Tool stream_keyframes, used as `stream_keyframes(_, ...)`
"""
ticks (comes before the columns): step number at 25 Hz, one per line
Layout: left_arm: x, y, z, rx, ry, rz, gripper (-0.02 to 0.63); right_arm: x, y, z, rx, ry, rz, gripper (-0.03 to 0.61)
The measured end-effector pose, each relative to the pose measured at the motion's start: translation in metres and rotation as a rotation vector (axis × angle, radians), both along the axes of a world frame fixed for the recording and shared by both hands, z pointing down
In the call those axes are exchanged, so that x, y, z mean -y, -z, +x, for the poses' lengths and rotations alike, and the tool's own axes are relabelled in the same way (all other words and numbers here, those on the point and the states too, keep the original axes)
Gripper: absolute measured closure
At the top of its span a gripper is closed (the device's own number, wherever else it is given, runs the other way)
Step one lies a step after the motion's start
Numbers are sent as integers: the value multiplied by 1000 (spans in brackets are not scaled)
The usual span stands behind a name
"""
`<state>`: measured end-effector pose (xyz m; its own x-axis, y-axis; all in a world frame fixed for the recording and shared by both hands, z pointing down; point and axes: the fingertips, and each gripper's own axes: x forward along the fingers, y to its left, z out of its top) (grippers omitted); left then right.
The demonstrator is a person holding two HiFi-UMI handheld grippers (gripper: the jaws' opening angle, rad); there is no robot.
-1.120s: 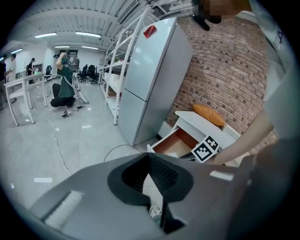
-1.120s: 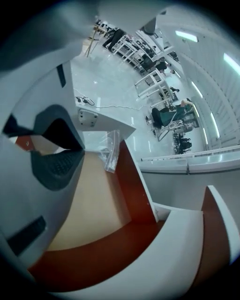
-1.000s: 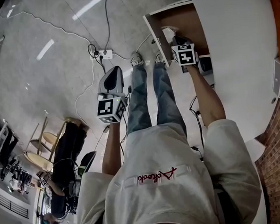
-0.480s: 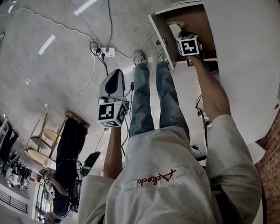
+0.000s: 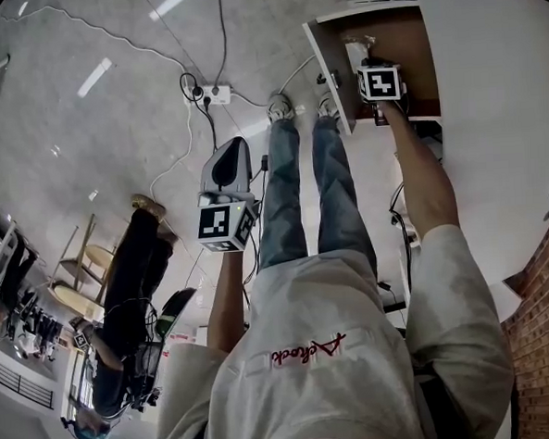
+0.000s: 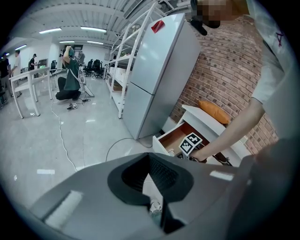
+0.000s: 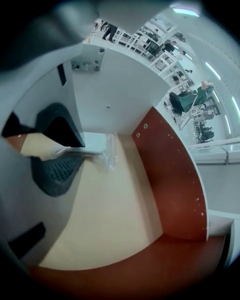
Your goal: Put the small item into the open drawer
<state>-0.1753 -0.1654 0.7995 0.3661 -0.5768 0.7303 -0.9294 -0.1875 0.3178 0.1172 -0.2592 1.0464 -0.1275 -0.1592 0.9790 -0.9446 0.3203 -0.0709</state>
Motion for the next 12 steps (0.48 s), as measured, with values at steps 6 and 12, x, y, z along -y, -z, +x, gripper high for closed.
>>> stream_keyframes(6, -3, -2, 2, -12, -2, 15, 607, 2, 4, 0, 11, -7, 28, 437)
stream_keyframes(12, -6, 1, 2, -8, -7, 24, 607, 3, 21, -1, 16, 13, 88, 428)
